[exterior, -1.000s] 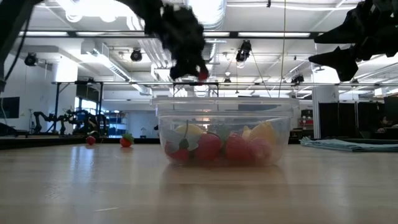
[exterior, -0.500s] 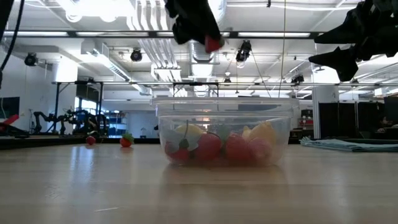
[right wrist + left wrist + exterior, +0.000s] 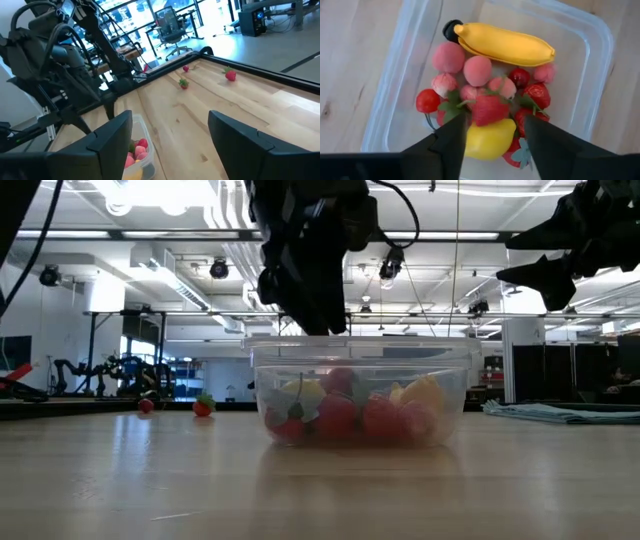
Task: Pick and placing Produce into tupperware
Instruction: Put the red strawberry into the transparent bin
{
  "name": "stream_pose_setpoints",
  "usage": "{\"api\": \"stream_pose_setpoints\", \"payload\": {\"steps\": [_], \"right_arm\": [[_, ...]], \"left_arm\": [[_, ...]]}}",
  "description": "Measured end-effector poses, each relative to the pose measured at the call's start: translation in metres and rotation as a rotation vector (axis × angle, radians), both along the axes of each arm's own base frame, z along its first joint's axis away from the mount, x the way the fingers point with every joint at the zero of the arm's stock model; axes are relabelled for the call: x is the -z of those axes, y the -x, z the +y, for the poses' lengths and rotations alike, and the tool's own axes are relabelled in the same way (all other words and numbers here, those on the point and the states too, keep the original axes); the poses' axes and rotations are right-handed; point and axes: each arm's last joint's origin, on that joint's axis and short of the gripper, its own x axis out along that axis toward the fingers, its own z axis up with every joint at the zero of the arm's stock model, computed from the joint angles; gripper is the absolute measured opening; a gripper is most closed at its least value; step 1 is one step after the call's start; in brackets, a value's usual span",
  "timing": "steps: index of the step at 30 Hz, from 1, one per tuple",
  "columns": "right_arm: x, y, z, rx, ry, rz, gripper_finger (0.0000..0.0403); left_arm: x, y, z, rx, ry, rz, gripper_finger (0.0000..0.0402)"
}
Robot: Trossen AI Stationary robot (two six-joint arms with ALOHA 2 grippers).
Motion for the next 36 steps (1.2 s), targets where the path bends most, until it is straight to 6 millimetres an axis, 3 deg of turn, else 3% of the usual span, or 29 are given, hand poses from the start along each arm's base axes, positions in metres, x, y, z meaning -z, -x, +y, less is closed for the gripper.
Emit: {"api": "stream_pose_setpoints", "payload": {"steps": [5,9,16,22,26,31,36], "right_arm": [[0.000,0.000,0.000,0.000,0.000,0.000,0.0248],[0.000,0.000,0.000,0.000,0.000,0.000,0.0247],[0.000,0.000,0.000,0.000,0.000,0.001,0.0253],[0.000,0.000,0.000,0.001,0.000,0.000,0.0249],[0.000,0.000,0.000,0.000,0.000,-0.001,0.0247],[0.000,0.000,0.000,0.000,0.000,0.001,0.0251],[0.000,0.000,0.000,0.000,0.000,0.000,0.0253]], "left_arm": [[-0.009,0.005,0.005,-0.019,-0.022,0.002,0.0238],[-0.035,0.018,0.033,-0.142,-0.015,0.055,0.0262],[-0.083,0.060,0.147,-0.518,-0.046,0.011,0.0265],[-0.076,0.089,0.247,-0.684,-0.103,0.007,0.0265],[-0.053,0.096,0.283,-0.580,-0.054,0.069,0.0265],[-0.024,0.091,0.292,-0.219,-0.147,0.180,0.0265],[-0.011,0.084,0.298,0.060,-0.246,0.211,0.0265]]}}
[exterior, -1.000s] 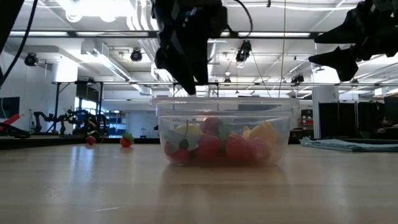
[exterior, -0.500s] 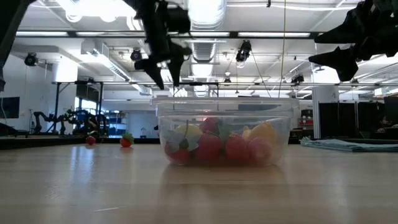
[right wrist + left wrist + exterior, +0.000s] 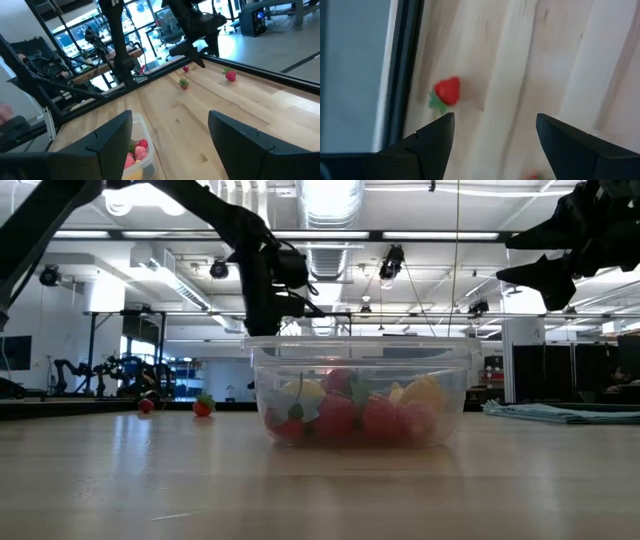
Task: Pick and placing Produce into tupperware
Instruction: Put the red strawberry into the transparent bin
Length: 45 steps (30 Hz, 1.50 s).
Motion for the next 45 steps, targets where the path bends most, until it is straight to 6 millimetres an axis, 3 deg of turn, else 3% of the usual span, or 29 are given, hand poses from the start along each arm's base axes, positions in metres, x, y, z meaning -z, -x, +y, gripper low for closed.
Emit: {"api": "stream_pose_setpoints", "payload": {"steps": [5,13,21,37,45], "right_arm": [[0.000,0.000,0.000,0.000,0.000,0.000,0.0248],[0.000,0.000,0.000,0.000,0.000,0.000,0.0251],[0.000,0.000,0.000,0.000,0.000,0.000,0.0250],[0.000,0.000,0.000,0.000,0.000,0.000,0.0253],[0.000,0.000,0.000,0.000,0.000,0.000,0.0247]], "left_arm": [[0.010,-0.005,0.012,0.151,-0.067,-0.014,0.0265],[0.036,0.001,0.036,0.122,0.017,-0.026,0.0265],[0.047,0.013,0.058,0.079,0.056,-0.062,0.0265],[0.079,0.008,0.067,0.073,0.097,-0.037,0.0262],[0.079,0.007,0.068,0.070,0.080,-0.042,0.0211]]}}
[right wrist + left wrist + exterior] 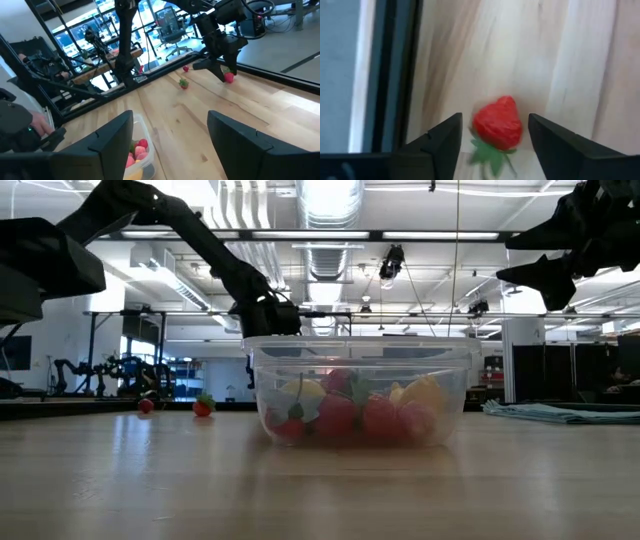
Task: Pick and placing Produce into tupperware
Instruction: Put the red strawberry into the transparent bin
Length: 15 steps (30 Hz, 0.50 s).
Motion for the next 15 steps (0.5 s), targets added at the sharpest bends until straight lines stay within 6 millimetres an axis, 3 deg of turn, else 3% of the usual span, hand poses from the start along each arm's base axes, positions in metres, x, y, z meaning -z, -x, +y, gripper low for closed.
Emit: {"api": "stream_pose_setpoints", "payload": {"steps": [8,15], "right_arm": [[0.0000,0.0000,0.0000,0.000,0.000,0.000,0.0251],[0.0000,0.0000,0.0000,0.000,0.000,0.000,0.0247]], "left_arm": [[-0.0009,-0.0011,0.0024,-0.015,-0.040,0.002,0.0155],[-0.0018,-0.0006,0.0041,-0.031,-0.075,0.019,0.0130]]}}
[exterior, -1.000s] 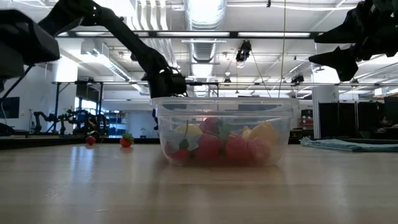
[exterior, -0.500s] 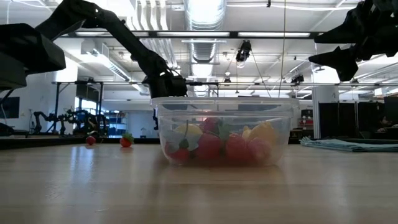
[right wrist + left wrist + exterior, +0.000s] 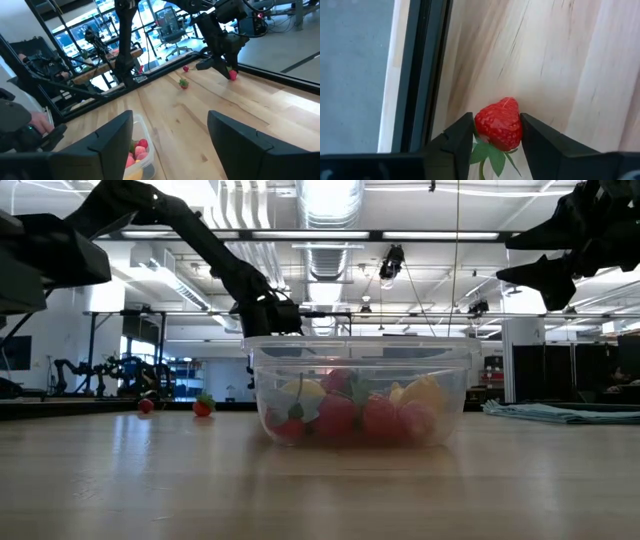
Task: Pick and placing Produce into tupperware
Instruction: Put the red strawberry into the transparent bin
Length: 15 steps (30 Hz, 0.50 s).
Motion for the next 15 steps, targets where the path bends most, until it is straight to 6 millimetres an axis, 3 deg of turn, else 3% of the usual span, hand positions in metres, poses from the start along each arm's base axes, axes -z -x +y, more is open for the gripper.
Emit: {"api": "stream_pose_setpoints", "payload": {"steps": [8,15], "right_arm": [[0.000,0.000,0.000,0.000,0.000,0.000,0.0253],[0.000,0.000,0.000,0.000,0.000,0.000,0.0247]], "left_arm": [[-0.011,-0.001,-0.005,-0.110,0.045,-0.054,0.0127],[-0.046,-0.006,-0.026,-0.203,0.257,-0.269,0.0126]]}}
